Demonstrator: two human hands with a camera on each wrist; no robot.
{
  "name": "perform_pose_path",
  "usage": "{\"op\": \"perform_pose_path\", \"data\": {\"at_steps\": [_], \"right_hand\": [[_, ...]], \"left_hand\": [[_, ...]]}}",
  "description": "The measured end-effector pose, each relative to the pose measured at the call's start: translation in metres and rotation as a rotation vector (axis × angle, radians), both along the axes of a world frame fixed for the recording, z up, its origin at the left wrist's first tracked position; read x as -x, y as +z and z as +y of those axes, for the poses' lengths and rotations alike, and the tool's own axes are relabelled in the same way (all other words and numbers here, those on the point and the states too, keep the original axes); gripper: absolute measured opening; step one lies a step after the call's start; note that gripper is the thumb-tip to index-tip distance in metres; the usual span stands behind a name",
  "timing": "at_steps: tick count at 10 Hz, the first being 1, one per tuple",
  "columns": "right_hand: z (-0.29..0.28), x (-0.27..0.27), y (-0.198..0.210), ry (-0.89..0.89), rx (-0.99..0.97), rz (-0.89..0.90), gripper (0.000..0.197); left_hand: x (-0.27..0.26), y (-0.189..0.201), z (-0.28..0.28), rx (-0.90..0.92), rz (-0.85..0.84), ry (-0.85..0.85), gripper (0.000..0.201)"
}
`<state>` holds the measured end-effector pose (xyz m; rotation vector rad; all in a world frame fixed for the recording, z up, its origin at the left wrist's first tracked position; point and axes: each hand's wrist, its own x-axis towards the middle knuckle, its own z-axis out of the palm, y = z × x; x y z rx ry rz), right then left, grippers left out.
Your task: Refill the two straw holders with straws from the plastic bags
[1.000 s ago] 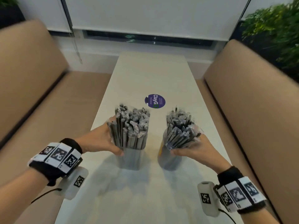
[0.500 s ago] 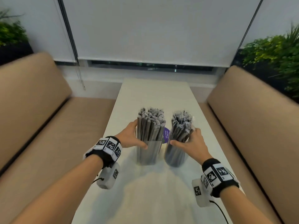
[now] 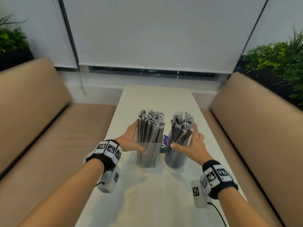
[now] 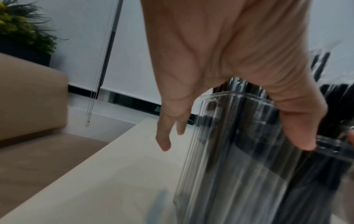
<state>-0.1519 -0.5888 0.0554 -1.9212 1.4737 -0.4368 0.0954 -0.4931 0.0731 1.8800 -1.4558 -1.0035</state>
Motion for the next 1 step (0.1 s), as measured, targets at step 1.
{"op": "perform_pose_path", "data": {"at_steps": [1], "right_hand": [[0.0221, 0.0309, 0.0025, -0.056, -0.054, -0.085, 0.131]], "left_hand": [[-0.0004, -0.0144, 0.0309, 0.036, 0.142, 0.105, 0.136]]}}
